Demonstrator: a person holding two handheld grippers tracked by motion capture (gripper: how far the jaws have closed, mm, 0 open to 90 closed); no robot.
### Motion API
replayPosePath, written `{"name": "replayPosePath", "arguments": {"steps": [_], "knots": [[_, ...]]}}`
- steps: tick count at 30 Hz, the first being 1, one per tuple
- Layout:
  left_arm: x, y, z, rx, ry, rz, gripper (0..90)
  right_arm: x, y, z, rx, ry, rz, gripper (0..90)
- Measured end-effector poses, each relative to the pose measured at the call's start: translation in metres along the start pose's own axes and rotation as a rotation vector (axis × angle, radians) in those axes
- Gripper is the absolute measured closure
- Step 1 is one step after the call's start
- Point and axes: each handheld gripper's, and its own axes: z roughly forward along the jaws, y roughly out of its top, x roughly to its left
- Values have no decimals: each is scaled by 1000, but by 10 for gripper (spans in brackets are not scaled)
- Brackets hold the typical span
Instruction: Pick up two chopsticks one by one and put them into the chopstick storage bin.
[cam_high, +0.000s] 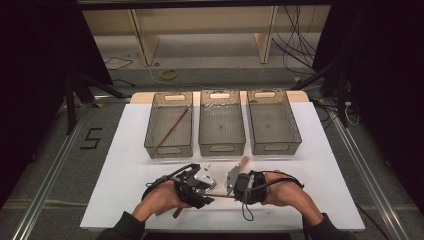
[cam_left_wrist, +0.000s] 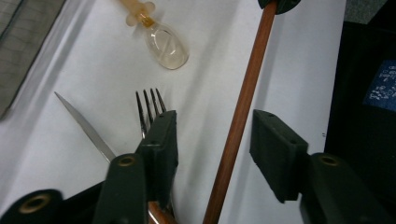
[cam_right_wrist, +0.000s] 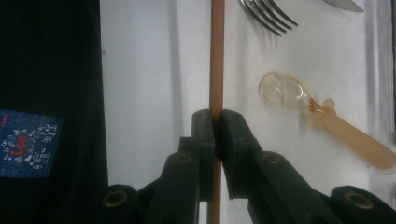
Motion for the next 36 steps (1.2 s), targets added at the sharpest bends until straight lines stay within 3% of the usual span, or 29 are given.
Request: {"name": "replayPosePath", "arguments": {"steps": [14, 22, 25, 29, 36], "knots": [[-5, 0, 3, 23, -60, 56, 765, 3, 3, 2, 3, 13, -26, 847], [-8, -1, 4, 29, -107, 101, 826, 4, 2, 5, -3, 16, -66, 835], [-8, -2, 4, 29, -121, 77, 839, 1, 1, 4, -9, 9, -52, 809], [-3, -4, 1, 28, -105, 40, 841, -4, -2, -2, -41, 4, 11, 728], [5, -8, -5, 18, -73, -15, 843, -12, -10, -13, -120, -16, 98, 683]]}}
